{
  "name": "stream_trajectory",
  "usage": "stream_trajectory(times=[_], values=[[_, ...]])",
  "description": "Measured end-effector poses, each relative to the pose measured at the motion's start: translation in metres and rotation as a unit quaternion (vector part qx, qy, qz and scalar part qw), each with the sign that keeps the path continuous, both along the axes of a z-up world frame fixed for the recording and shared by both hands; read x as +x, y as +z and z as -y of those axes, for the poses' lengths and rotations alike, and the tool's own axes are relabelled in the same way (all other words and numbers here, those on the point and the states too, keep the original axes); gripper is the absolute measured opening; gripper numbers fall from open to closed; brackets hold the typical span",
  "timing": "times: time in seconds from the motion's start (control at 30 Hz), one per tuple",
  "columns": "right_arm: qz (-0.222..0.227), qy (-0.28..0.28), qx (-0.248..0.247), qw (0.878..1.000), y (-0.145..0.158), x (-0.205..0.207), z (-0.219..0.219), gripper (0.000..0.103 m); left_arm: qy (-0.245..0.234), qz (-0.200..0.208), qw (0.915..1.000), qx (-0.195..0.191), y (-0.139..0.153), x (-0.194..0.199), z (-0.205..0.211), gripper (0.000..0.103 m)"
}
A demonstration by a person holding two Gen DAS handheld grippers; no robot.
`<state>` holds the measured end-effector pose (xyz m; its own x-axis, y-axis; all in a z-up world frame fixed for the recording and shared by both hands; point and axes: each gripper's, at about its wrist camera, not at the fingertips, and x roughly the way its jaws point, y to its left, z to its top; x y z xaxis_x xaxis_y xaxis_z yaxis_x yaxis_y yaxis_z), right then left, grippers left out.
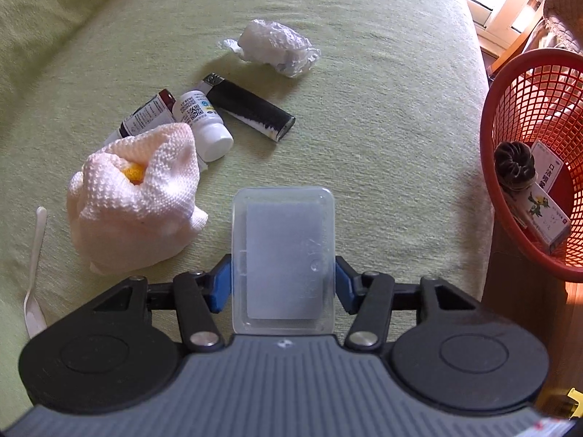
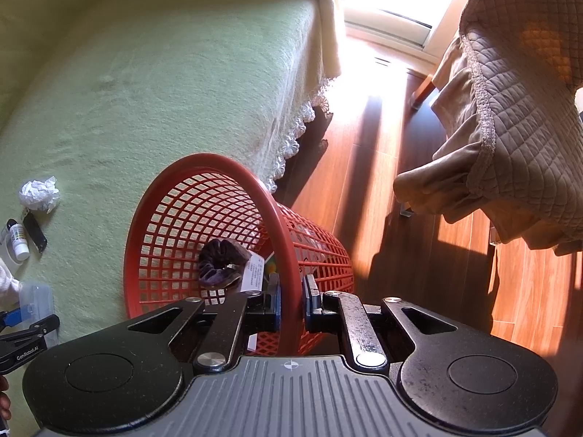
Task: Organize objects
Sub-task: 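Carry the clear box into the basket and open the left gripper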
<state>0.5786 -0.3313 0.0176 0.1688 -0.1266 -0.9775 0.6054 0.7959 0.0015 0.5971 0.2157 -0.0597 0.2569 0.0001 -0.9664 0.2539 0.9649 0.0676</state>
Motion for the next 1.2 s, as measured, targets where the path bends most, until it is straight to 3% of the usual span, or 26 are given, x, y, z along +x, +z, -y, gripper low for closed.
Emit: stream_trajectory(times=[0.23, 0.67, 1.03, 1.2], values=[[0.002, 0.006, 0.004, 1.0, -0.002, -0.002, 0.002, 0.008, 0.029, -0.005, 0.9993, -0.022, 0.023, -0.007, 0.021, 0.051], [0.009, 0.026, 0.013, 1.0, -0.003, -0.005, 0.003, 0.008, 0.038, -0.038, 0.9924, -0.11, 0.071, -0.025, 0.107, 0.051], [0.018, 0.03, 0.027, 0.999, -0.003, -0.009, 0.01, 0.008, 0.018, -0.044, 0.984, -0.172, 0.08, -0.026, 0.171, 0.052], [0.022, 0.027, 0.036, 0.999, -0.004, -0.012, 0.013, 0.009, 0.021, -0.037, 0.9848, -0.169, 0.083, -0.024, 0.178, 0.062]])
